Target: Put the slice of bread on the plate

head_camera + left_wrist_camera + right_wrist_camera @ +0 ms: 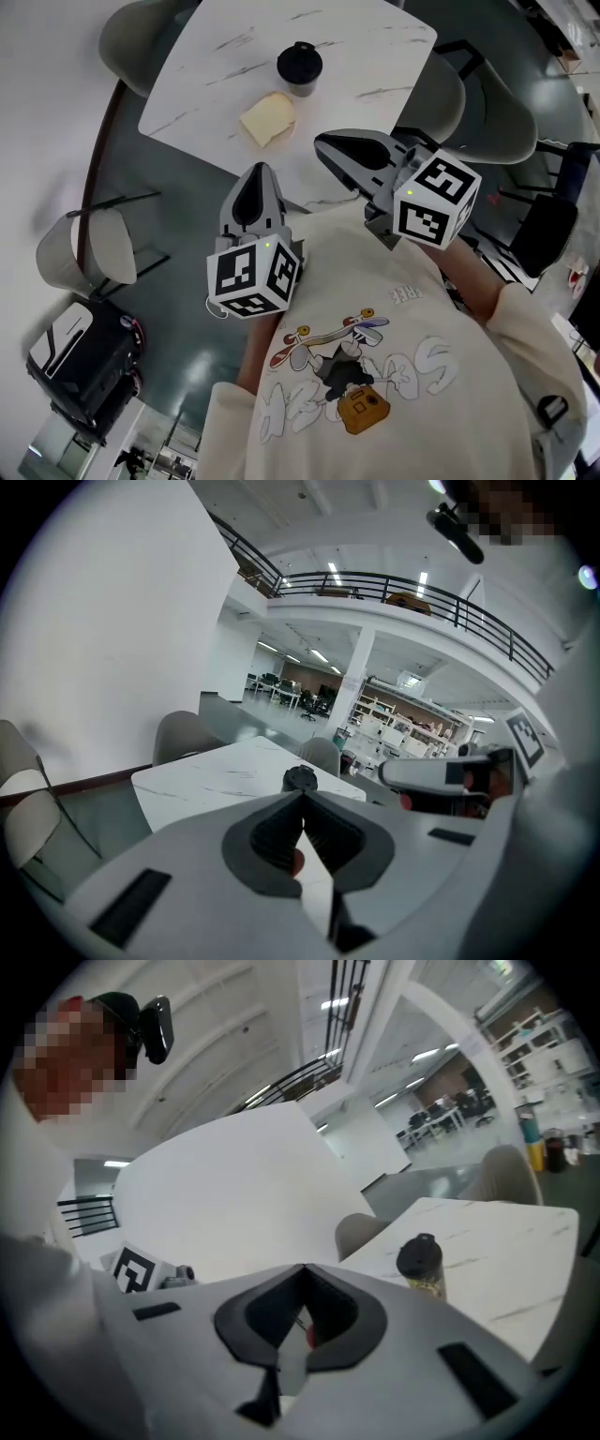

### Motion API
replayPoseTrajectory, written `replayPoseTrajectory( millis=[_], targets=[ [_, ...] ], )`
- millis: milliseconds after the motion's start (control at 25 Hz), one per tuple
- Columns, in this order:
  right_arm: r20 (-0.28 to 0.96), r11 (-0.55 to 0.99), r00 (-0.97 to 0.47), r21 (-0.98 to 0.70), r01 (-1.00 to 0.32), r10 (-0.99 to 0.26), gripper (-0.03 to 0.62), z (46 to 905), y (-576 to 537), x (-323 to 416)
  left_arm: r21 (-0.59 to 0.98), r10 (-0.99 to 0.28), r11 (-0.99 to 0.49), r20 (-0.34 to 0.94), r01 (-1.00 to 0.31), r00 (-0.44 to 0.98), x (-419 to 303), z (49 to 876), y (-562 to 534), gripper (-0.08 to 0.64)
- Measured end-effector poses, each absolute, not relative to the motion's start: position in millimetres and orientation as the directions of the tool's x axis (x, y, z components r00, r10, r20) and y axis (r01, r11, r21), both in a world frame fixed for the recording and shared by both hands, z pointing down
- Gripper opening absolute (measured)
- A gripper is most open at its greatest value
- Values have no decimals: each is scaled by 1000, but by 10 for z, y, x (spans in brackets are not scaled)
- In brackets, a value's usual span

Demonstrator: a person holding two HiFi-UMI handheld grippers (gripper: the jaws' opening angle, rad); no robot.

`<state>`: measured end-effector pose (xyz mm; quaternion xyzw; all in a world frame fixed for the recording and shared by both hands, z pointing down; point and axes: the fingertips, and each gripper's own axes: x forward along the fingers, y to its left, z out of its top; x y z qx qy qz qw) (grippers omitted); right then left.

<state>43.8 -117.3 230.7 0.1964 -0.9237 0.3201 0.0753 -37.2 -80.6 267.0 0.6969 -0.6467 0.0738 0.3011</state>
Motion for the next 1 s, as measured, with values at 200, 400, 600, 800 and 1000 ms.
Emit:
replayPoseTrajectory(
  millis=[200, 400, 600, 800, 1000],
  targets=[
    [307, 685, -873, -541, -487, -379, 3, 2489, -936, 425, 317, -854, 35, 503, -948, 136, -420, 2680, -772, 9],
    [287, 696, -880, -539, -474, -378, 3, 2446, -992, 395, 323, -847, 41, 513, -946, 138, -399, 2719, -740, 9],
    [281, 696, -883, -543, -470, -377, 3, 2453, -965, 424, 322, -846, 47, 516, -946, 134, -380, 2731, -727, 9],
    [275, 696, -887, -549, -462, -371, 3, 2446, -948, 442, 319, -843, 43, 520, -947, 137, -340, 2735, -714, 9],
    [281, 688, -885, -556, -466, -372, 3, 2470, -966, 500, 326, -839, 54, 527, -944, 134, -298, 2776, -715, 9]
  ],
)
